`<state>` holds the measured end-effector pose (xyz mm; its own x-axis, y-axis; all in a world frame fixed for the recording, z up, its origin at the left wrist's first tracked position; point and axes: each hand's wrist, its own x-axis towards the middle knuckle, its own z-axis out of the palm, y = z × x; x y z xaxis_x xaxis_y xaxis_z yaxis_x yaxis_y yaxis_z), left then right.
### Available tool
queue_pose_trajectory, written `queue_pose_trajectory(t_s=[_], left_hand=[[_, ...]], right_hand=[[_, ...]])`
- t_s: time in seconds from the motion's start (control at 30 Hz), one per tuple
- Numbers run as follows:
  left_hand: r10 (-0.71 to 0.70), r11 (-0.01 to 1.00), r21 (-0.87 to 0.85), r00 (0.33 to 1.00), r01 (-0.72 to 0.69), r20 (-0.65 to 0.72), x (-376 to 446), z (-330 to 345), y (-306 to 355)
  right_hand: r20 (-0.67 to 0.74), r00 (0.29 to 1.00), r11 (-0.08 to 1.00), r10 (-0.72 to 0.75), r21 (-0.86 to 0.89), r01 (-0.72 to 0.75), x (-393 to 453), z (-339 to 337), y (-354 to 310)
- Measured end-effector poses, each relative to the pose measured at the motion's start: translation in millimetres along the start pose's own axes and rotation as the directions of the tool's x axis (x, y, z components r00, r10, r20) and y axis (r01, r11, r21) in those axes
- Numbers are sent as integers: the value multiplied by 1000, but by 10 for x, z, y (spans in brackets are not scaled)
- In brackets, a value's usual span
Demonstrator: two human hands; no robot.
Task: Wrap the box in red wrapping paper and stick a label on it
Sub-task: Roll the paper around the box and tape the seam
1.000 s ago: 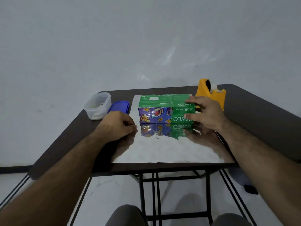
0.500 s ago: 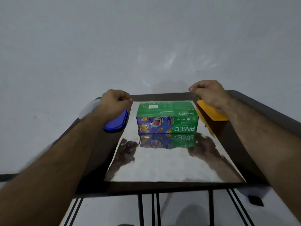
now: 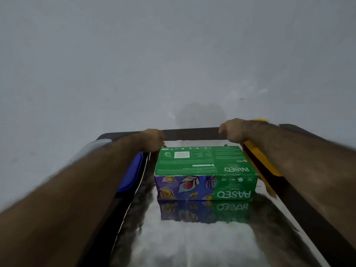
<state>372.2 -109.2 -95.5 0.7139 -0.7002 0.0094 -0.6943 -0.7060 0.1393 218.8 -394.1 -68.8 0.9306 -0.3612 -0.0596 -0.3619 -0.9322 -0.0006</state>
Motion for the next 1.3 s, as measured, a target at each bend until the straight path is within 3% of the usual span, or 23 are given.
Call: queue_pose_trajectory(t_s=[0.13, 0.47, 0.63, 0.9, 1.1, 1.3], left_hand=[[-28, 999, 33, 1000, 27, 9, 186, 154, -73], [-137, 982, -150, 980, 115, -141, 43, -25, -41], [-143, 946, -320, 954, 54, -262, -448, -339, 47], [-51, 894, -425, 911, -141, -410, -1111, -430, 3], [-49, 914, -379, 886, -147, -462, -1555, -299, 103], [-3, 921, -346, 886, -178, -463, -1851, -147, 223]], right_hand=[[125, 992, 997, 9, -75, 1, 125, 178, -35], [25, 1000, 1000, 19, 14, -19, 47, 32, -168], [-78, 997, 993, 13, 115, -3, -405, -221, -152], [-240, 969, 958, -56, 260, 120, -1083, -394, -21], [-356, 923, 934, -145, 260, 247, -1671, -395, 96], [-314, 924, 935, -217, 205, 289, -2055, -308, 82]])
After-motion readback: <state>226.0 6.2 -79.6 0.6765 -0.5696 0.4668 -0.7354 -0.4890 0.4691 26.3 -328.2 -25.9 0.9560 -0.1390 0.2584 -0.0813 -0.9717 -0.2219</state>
